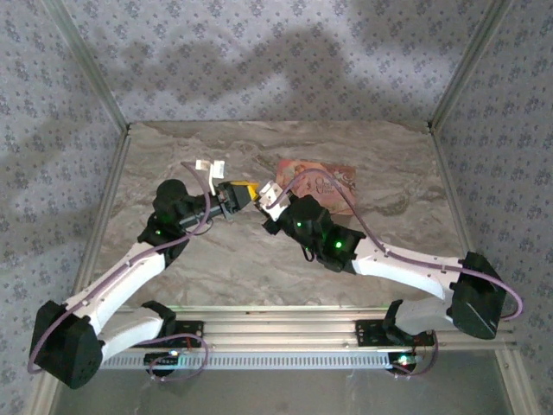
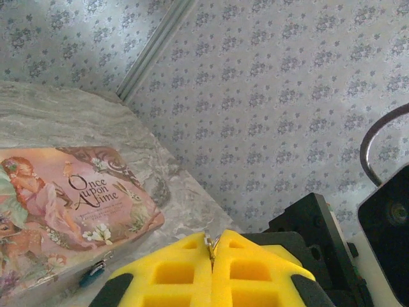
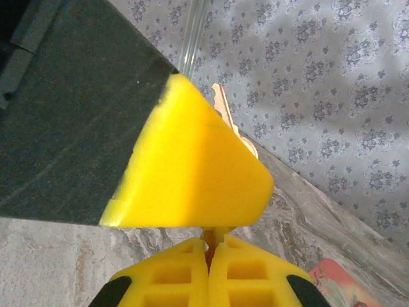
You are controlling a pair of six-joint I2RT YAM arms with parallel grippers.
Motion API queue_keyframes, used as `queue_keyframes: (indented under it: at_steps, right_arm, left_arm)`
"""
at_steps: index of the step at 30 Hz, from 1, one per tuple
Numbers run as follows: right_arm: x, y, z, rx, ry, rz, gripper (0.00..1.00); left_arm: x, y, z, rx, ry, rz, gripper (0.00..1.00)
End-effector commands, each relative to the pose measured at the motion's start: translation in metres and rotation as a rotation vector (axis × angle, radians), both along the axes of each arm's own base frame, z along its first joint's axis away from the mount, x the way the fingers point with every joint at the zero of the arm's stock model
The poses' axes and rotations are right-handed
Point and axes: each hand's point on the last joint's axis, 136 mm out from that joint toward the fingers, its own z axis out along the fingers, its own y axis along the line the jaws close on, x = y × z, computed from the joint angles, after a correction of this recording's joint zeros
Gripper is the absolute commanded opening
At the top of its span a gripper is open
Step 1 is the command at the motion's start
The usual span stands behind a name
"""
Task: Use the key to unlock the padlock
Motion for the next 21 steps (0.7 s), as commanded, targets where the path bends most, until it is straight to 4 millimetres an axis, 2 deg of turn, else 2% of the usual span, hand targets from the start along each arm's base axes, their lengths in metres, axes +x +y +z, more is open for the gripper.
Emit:
queue_keyframes:
  at_steps: [1,7,10,11,12,16,18,21]
  right_arm:
    - [-0.001,-0.001,0.028,0.046,-0.05,-0.003,0.0]
    - [-0.01,-0.006,0.029,0.023,-0.017,0.046,0.0]
    - [-0.015,-0.012,0.026,0.007,0.055,0.096,0.0]
    - [-0.016,-0.014,0.026,0.009,0.081,0.11,0.0]
    - [-0.017,-0.017,0.026,0.01,0.114,0.123,0.0]
    - [-0.017,-0.035,0.019,0.007,0.267,0.146,0.0]
    - [-0.019,-0.044,0.016,0.003,0.348,0.161,0.0]
    - [-0.026,-0.057,0.006,-0.014,0.501,0.2,0.0]
  left_arm:
    - [-0.007,0.0,0.001,-0.008,-0.006,-0.021,0.0]
    - [-0.008,0.0,-0.007,0.017,0.004,-0.022,0.0]
    - [-0.009,0.001,-0.013,0.051,0.004,-0.022,0.0]
    - [-0.01,0.001,-0.015,0.064,0.005,-0.023,0.04]
    - [-0.01,0.002,-0.017,0.085,0.0,-0.019,0.14]
    - [-0.013,0.008,-0.021,0.161,-0.033,-0.019,0.39]
    - [-0.015,0.014,-0.021,0.208,-0.064,-0.012,0.47]
    - [-0.021,0.024,-0.019,0.294,-0.164,0.0,0.53]
